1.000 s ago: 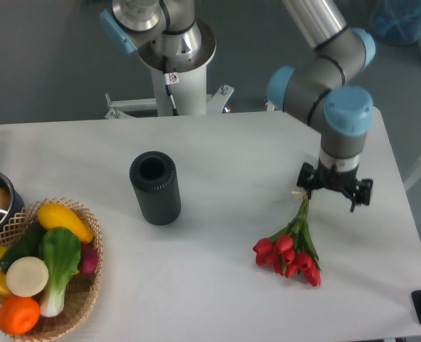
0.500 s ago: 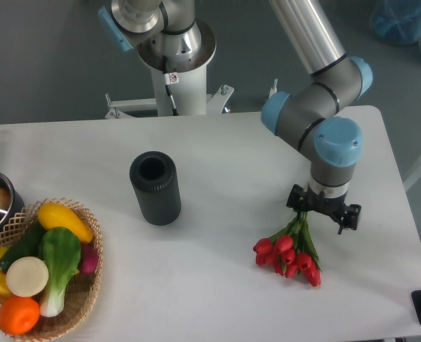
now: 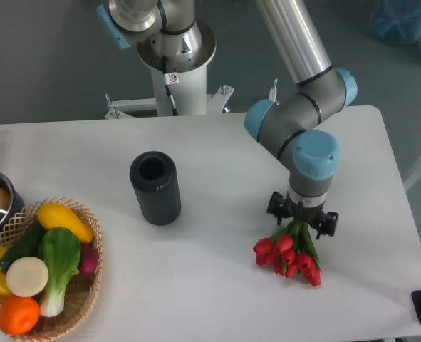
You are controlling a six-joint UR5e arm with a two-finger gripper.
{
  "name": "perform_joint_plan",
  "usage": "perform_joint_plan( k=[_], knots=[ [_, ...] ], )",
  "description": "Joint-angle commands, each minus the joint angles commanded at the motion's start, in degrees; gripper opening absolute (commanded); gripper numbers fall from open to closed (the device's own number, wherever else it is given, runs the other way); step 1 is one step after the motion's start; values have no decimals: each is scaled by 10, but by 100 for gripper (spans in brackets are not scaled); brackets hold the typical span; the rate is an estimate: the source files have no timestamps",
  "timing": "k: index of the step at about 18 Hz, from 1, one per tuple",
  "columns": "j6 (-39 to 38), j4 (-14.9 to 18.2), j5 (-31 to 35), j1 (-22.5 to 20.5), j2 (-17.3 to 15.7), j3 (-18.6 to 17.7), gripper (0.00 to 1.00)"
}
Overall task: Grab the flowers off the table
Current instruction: 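Lower the open gripper down onto the tulip stems near the blooms, then close the gripper around the red tulip stems, then lift the gripped tulip bunch up off the table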
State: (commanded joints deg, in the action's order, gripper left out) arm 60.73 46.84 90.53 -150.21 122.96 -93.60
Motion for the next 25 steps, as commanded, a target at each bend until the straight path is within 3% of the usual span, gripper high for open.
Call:
perform_joint_plan(
  k=[2, 3, 4, 9, 15, 19, 25],
  knots=[
    [2, 0, -1, 0, 3, -2, 32],
    [-1, -1, -1, -1, 4, -2, 10],
    [-2, -1, -1, -1, 0, -2, 0],
    [-7, 0, 5, -3, -25, -2, 0],
    [-10, 9, 6, -28, -73, 25, 0],
    [-10, 60, 6, -35, -75, 61, 0],
    [-9, 169, 6, -36, -79, 131, 0]
  ],
)
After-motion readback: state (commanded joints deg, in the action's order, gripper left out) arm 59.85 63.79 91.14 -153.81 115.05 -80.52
